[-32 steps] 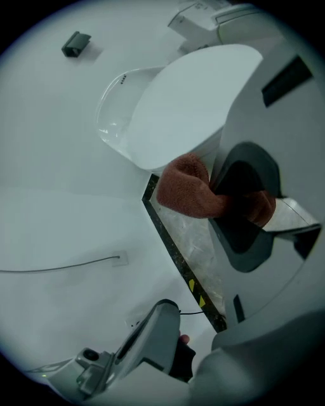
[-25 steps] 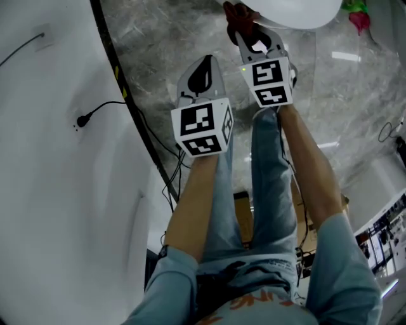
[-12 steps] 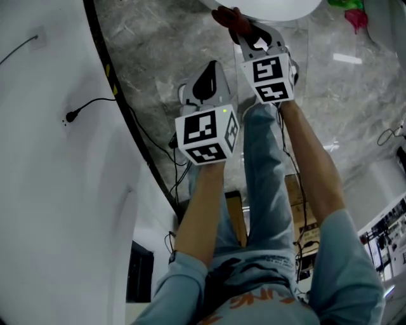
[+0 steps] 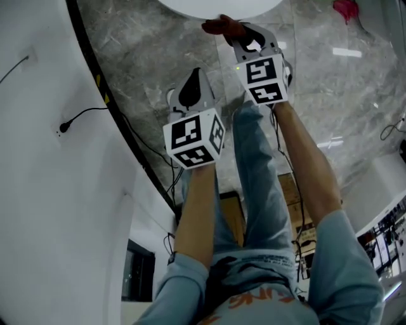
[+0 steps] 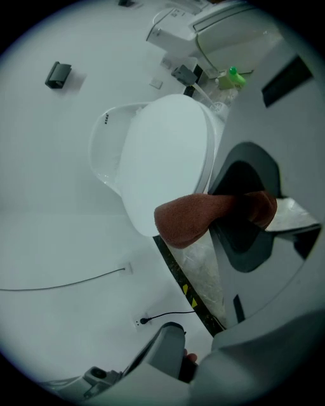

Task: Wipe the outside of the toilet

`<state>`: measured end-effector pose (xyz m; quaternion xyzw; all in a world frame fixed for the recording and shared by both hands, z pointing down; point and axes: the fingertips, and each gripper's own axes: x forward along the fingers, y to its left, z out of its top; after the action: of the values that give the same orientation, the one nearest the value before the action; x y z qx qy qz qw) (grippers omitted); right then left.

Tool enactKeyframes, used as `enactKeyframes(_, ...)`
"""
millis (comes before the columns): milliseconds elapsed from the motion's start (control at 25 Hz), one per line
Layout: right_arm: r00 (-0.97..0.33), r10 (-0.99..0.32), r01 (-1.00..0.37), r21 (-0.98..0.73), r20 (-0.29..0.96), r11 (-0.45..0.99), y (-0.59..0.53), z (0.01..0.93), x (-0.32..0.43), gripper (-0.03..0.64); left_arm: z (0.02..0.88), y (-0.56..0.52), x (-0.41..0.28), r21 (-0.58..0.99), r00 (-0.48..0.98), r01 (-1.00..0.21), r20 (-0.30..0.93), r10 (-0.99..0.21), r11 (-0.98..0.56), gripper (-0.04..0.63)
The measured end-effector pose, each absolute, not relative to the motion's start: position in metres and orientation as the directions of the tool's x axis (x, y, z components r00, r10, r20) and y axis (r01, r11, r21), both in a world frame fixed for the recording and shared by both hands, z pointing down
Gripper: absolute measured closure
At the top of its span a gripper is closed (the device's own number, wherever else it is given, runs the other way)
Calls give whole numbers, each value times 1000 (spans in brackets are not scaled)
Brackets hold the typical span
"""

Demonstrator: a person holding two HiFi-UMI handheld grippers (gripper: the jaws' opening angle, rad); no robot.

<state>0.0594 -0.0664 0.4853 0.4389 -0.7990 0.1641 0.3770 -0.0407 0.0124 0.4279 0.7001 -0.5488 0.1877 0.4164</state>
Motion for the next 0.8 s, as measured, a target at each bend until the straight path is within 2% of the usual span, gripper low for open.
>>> enactKeyframes(320, -312, -571, -829, 76, 759, 554, -72, 491, 116, 543, 423, 8, 9, 351, 341, -930, 726, -597, -105, 600)
enactKeyframes(800, -312, -575, -815, 98, 756, 572, -111, 489, 184, 542, 416, -12, 67, 365, 339, -926, 701, -627, -93, 600)
